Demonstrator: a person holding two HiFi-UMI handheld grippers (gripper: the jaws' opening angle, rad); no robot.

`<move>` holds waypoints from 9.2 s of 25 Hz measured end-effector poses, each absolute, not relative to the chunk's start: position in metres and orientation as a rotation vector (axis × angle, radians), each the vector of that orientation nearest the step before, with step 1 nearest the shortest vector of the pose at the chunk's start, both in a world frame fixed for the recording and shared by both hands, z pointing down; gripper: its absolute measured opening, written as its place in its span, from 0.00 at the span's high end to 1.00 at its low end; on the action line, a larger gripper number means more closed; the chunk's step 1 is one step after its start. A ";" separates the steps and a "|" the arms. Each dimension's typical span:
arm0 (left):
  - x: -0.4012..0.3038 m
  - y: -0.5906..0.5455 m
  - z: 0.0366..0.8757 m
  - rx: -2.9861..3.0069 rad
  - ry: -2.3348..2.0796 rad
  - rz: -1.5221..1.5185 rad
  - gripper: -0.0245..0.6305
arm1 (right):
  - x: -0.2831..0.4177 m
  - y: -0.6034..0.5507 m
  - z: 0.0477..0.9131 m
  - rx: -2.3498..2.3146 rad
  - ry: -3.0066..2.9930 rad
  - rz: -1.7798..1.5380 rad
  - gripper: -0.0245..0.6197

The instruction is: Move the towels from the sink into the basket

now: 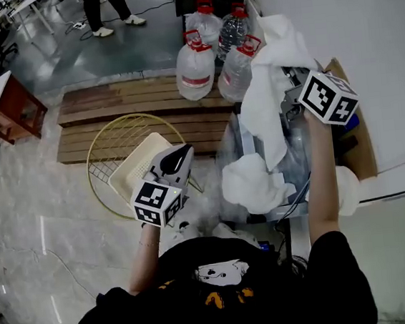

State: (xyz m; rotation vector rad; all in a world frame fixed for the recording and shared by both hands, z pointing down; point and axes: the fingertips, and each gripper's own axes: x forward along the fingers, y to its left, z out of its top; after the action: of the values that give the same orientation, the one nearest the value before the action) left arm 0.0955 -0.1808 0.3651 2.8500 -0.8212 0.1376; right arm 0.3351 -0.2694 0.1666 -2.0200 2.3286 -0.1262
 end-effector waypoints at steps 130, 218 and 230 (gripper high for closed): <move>0.060 -0.005 0.433 2.589 -1.168 0.330 0.95 | 0.233 -0.080 0.409 -1.868 2.713 -0.379 0.83; 0.066 -0.105 0.442 2.743 -0.759 0.372 0.95 | 0.163 -0.091 0.459 -1.988 2.618 -0.537 0.72; 0.277 -0.032 0.431 2.879 -0.475 0.363 0.95 | 0.382 0.001 0.454 -2.254 2.360 -0.475 0.72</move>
State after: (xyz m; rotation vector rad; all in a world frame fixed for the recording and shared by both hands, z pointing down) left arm 0.2768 -0.0321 0.4312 2.8788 -0.4745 0.3632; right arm 0.3815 0.0012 0.4538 -2.2544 2.3595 -0.4752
